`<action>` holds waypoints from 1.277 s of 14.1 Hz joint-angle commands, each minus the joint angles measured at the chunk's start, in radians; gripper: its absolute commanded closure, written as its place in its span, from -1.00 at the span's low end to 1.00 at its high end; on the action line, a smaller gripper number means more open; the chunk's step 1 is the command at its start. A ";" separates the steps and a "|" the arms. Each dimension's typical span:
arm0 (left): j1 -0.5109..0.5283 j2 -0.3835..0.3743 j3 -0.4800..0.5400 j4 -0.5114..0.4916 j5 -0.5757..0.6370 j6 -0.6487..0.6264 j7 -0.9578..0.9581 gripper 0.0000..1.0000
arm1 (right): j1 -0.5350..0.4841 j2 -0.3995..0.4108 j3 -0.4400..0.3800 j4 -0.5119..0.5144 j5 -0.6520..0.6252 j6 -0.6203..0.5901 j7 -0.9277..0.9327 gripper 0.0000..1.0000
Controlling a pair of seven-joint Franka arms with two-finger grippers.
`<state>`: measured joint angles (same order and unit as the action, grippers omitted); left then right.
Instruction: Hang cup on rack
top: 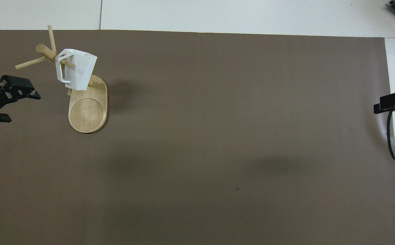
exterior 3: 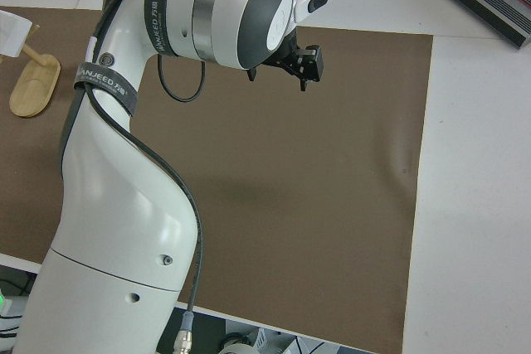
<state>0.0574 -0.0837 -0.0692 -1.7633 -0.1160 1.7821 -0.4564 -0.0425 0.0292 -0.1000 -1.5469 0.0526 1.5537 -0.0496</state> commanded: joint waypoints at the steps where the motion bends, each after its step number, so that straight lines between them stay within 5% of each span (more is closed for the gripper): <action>1: 0.004 0.019 0.000 0.086 0.061 -0.108 0.181 -1.00 | -0.002 -0.008 0.005 -0.015 -0.019 0.008 -0.013 -1.00; 8: -0.008 0.052 0.003 0.248 0.113 -0.277 0.427 -1.00 | -0.002 -0.008 0.005 -0.015 -0.019 0.008 -0.013 -1.00; 18: -0.051 0.026 0.019 0.249 0.114 -0.359 0.440 -1.00 | -0.002 -0.008 0.005 -0.015 -0.019 0.009 -0.013 -1.00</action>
<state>0.0095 -0.0600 -0.0602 -1.5346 -0.0199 1.4640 -0.0356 -0.0425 0.0292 -0.0999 -1.5470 0.0526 1.5537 -0.0496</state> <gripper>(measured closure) 0.000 0.000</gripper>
